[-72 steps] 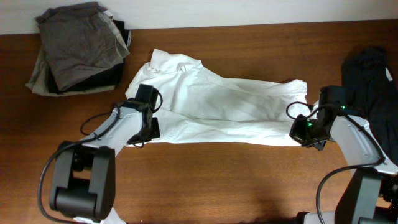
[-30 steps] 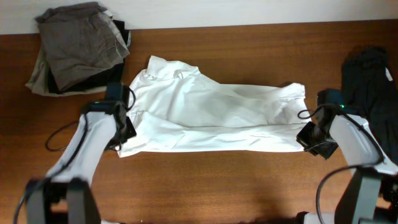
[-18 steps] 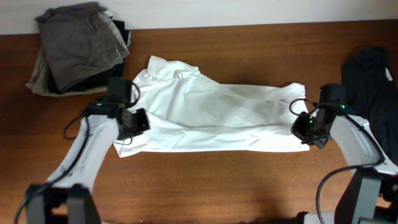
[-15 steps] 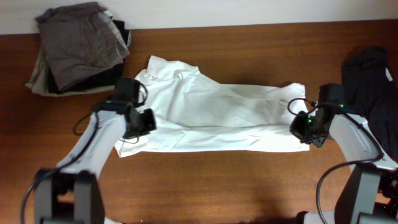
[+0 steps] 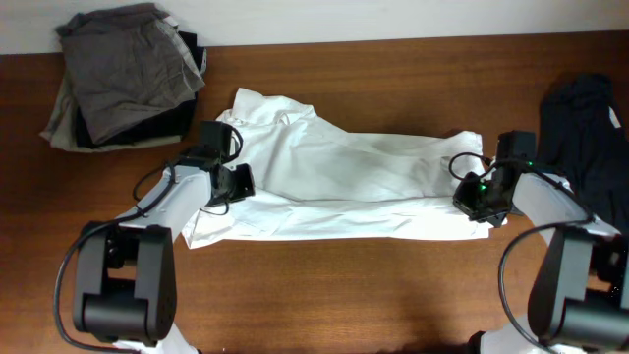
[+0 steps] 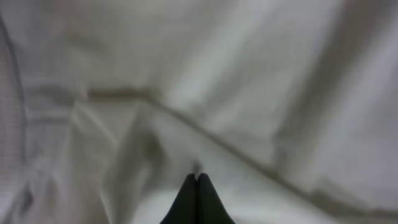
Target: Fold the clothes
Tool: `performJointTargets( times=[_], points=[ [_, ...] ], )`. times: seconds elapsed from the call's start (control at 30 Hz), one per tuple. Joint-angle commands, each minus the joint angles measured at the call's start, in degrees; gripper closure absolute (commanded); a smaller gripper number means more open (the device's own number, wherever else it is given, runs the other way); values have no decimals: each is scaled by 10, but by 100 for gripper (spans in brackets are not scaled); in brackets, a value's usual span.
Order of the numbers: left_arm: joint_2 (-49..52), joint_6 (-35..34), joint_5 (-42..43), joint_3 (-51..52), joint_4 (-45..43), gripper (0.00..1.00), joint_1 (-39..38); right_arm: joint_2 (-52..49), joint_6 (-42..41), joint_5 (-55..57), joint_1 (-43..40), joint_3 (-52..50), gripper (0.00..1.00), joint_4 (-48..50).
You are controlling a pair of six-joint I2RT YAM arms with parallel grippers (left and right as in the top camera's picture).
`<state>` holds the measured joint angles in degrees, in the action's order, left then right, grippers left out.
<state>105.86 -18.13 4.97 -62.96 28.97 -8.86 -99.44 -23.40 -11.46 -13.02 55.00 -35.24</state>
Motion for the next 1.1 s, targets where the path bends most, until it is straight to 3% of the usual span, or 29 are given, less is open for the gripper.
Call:
performJointTargets(
  times=[0.0, 0.3, 0.37, 0.53, 0.8, 0.83, 0.9, 0.93, 1.0, 1.07],
  points=[
    [28, 15, -49, 0, -32, 99, 4, -19, 5, 32, -1, 4, 86, 25],
    [30, 48, -167, 0, -50, 99, 5, -19, 4, 136, -2, 5, 81, 37],
    [30, 48, -193, 0, -51, 99, 13, -19, 5, 163, -2, 7, 74, 40],
    [30, 48, -199, -3, -58, 99, 41, -19, 5, 178, -2, 37, 70, 22],
    [0, 48, -191, -121, 62, 99, 49, -19, 5, 171, -2, 217, 60, -130],
    [-5, 49, -178, -144, 77, 99, 45, -19, 7, 157, -1, 252, 52, -152],
    [-11, 59, -142, -182, 98, 92, 37, -19, 47, 101, -1, 306, 31, -167],
    [-11, 77, -107, -200, 103, 82, 33, -19, 64, 77, -1, 322, 20, -169],
    [-11, 109, -19, -228, 103, 59, 26, -19, 80, 33, -1, 353, 9, -169],
    [-11, 114, 40, -245, 94, 50, 21, -19, 80, 18, -1, 366, 5, -166]
  ],
)
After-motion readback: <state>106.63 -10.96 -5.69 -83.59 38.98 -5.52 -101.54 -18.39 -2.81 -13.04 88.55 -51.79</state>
